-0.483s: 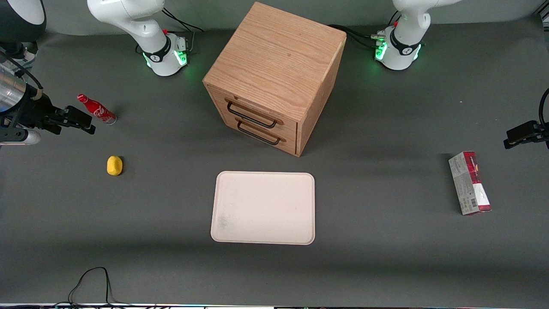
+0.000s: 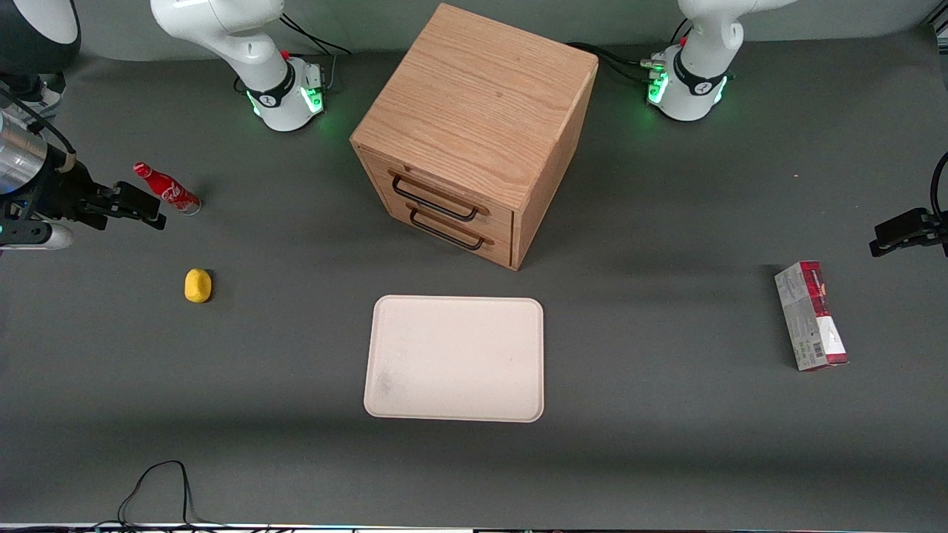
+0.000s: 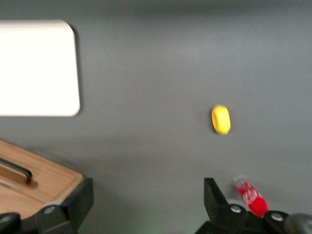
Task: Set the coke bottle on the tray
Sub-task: 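Move the right gripper down over the red Coca-Cola bottle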
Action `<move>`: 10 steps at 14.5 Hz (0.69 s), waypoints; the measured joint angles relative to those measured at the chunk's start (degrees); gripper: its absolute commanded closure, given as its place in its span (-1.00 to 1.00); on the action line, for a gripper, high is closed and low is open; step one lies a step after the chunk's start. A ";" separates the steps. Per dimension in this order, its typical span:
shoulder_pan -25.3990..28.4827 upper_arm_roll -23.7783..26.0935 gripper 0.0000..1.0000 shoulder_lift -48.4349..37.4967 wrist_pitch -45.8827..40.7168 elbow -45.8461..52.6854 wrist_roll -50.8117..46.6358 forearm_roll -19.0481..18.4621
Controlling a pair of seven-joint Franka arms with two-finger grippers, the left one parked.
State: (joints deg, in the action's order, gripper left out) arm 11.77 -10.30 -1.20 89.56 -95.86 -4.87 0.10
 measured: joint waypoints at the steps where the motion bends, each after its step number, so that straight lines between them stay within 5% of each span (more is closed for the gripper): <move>1: -0.05 -0.73 -1.00 -0.24 -0.96 -1.45 0.08 -1.10; 4: -0.37 -6.45 -1.00 -4.55 3.28 -11.89 5.38 -2.76; 10: -0.72 -18.59 -1.00 -19.68 20.19 -38.95 13.81 -12.83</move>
State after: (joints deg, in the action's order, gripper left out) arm 11.06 -28.89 -20.88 109.76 -134.81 8.94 -12.74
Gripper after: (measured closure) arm 0.000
